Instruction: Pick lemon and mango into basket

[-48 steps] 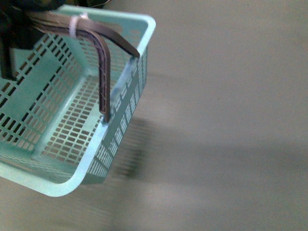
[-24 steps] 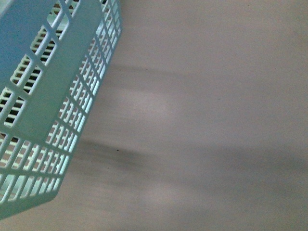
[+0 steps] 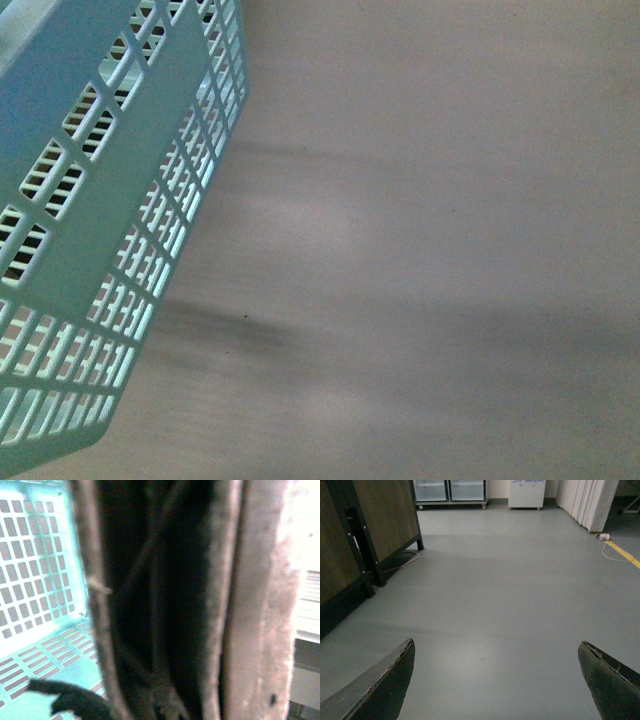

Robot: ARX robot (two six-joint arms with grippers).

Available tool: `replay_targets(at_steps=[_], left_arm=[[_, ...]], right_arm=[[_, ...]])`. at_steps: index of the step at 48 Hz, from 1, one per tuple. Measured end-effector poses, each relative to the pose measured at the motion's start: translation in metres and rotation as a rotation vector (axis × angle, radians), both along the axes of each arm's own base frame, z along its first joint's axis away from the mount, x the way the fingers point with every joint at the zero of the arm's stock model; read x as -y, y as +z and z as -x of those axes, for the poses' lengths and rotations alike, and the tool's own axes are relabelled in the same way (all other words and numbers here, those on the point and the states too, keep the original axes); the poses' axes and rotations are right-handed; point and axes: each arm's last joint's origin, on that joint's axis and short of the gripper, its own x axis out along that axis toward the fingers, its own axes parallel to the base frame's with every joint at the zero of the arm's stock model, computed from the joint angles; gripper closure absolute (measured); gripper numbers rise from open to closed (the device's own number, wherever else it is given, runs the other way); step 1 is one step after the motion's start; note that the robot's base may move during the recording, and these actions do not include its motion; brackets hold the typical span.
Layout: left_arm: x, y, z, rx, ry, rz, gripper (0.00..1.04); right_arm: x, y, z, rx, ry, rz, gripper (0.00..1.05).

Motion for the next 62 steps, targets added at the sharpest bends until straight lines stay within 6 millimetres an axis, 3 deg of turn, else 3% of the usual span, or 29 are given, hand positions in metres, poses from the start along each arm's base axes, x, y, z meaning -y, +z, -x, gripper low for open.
replay_targets(at_steps=[62], left_arm=[[-0.0002,0.0001,0.0001,0.000,0.000,0.000,0.91]], right_arm=[[0.0000,0.0000,0.0000,0.000,0.000,0.000,0.09]])
